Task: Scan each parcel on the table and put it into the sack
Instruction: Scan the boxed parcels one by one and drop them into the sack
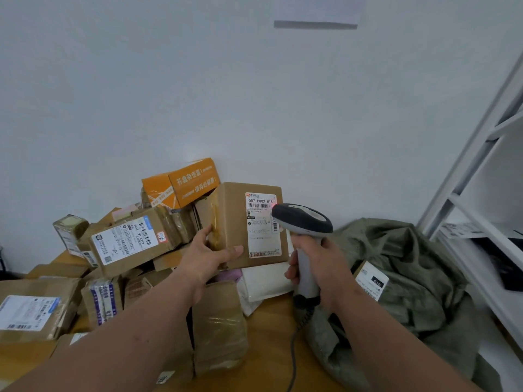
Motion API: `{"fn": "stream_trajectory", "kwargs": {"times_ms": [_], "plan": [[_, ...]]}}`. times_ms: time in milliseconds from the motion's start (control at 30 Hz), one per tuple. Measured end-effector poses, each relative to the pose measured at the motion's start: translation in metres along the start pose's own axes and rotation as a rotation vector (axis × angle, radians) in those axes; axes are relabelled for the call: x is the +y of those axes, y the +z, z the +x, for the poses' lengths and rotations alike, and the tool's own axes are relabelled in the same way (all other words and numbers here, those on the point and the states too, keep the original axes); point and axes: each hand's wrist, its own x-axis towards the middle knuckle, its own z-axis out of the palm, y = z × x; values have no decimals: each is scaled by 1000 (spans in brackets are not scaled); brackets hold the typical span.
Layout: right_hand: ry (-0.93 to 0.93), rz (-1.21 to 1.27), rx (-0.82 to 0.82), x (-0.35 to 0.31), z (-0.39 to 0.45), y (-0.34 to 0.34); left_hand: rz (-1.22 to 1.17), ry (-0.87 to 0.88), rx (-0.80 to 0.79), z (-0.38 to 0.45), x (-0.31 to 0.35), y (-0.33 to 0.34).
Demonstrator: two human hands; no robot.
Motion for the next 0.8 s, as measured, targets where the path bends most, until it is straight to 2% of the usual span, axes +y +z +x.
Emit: {"fn": "stream_trajectory", "kwargs": {"times_ms": [467,800], "plan": [[11,10,-11,5,-5,-7,41,-9,-17,0,-8,6],[34,-19,82,11,-9,-11,59,-30,-74,9,-12,9]]}}
